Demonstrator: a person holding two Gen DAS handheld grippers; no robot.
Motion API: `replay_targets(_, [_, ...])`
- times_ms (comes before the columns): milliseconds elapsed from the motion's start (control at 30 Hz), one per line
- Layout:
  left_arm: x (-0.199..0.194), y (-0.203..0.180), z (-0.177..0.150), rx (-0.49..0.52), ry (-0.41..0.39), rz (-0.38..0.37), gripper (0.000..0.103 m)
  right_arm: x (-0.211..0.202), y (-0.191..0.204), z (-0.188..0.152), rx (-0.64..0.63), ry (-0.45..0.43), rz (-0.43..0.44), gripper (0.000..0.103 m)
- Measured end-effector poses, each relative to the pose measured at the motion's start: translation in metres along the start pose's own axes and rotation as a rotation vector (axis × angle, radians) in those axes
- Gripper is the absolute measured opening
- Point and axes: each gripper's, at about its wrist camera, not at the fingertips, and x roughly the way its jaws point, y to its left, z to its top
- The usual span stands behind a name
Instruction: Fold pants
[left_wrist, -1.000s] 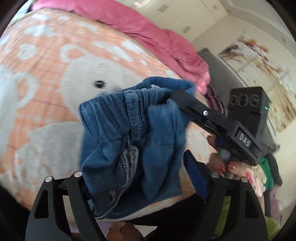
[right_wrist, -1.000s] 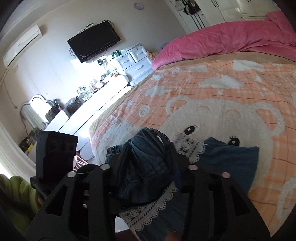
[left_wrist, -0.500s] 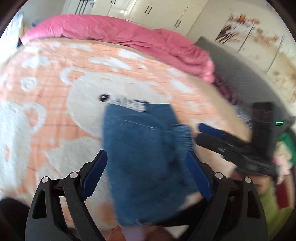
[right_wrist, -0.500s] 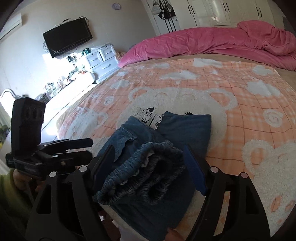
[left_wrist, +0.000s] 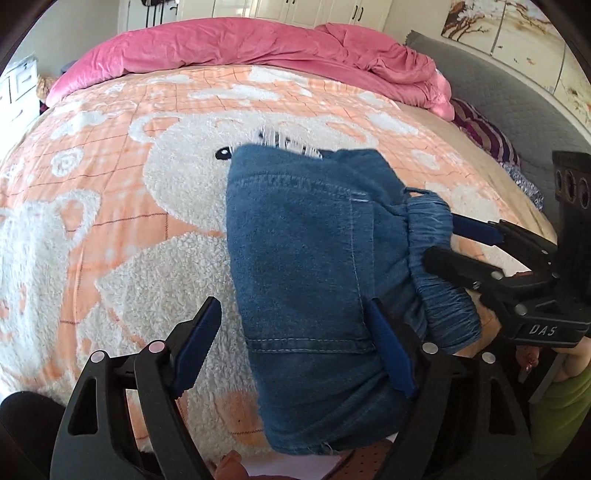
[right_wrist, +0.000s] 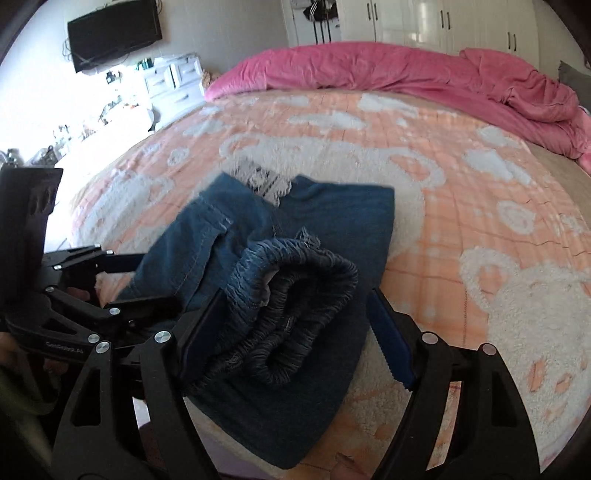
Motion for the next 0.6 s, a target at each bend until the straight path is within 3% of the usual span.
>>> replay_targets(200, [-0.012,-0.004,0.002,0.0,-0.008,-0.004,0.079,-0.039,-0.003,0.004,0.017,-0.116,-0.001,0.074])
replay_targets(367, [-0.019,-0.003,0.004,-0.01,-0.017,-0.012,0.079,-0.062,0.0,-0.004,0.009,-0.163,0.009,0.076])
replay_targets(500, [-0.026,0.002,0.006,-0.028,-0.03,-0.022,0.08,-0.073,0.021,-0.017,-0.098,-0.174,-0.01,0.076])
replay_targets(600, [-0.028,0.014,0.012,-0.058,-0.035,-0.022,0.08,-0.074,0.046,-0.027,-0.206,-0.163,0.025,0.076])
